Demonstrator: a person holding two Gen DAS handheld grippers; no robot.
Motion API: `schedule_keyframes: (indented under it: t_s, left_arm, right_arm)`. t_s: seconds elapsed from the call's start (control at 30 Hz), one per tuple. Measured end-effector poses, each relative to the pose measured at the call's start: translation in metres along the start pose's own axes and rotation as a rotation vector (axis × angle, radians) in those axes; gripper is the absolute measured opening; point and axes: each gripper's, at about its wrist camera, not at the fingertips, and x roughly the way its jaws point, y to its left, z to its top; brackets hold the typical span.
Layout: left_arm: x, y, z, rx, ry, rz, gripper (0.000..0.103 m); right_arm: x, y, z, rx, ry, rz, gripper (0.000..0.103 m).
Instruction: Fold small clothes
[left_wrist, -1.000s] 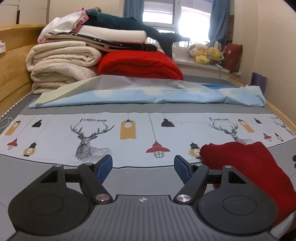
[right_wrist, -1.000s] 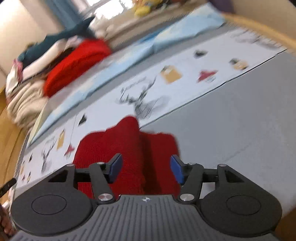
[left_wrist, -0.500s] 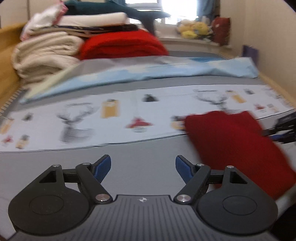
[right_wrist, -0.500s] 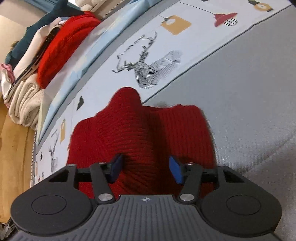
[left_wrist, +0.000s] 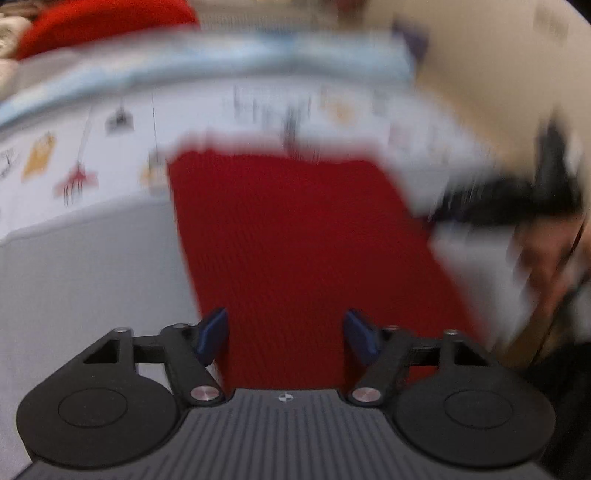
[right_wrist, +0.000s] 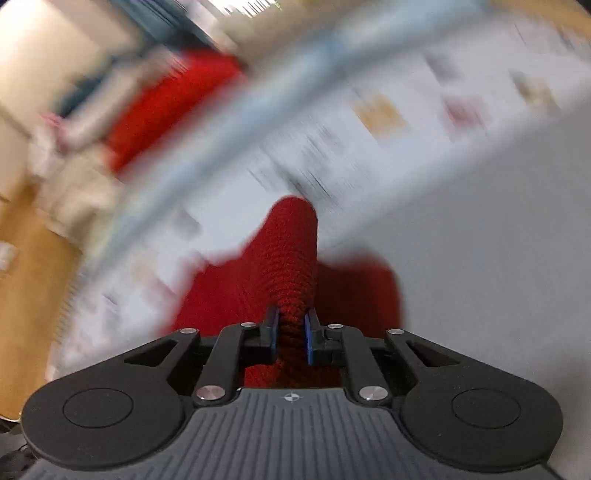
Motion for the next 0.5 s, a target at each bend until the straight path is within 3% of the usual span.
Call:
schedule_keyframes:
  t_s: [0.07,0.2,0.3,0.4,0.47,0.5]
  left_arm:
    - [0.014,-0.001,-0.017,0.054,0.077,0.043,0.073]
    - [0.005,0.02,-0.026,-0.071,0.078,-0.038,0.071]
    - [-0.008,0.02,-0.027,-0.069,0.02,-0.049,0.071]
    - [0.005,0.017,-0.04,-0.029,0.067,-0.03,0.072]
    - [0.015,0.018,-0.044,-0.033,0.117,-0.026,0.075]
    - [0.016,0.021,-0.044,-0.059,0.122,-0.033,0.075]
  right_arm:
    - [0.009,-0.008,-0.002,0.017,0.041,-0.039,0.022]
    - [-0.011,0.005,0.001,-0.104,-0.061,-0.085,0.033]
    - [-0.025,0.007,-0.001,-0.134,-0.095,0.035,0.043]
    - [-0.026,0.009,-0.011,-0.223,-0.013,0.129,0.042]
    - [-0.01,0.01,-0.023,-0.309,0.101,0.049,0.043]
    - [0.002,0.007,-0.031,-0.337,0.177,-0.01,0.052]
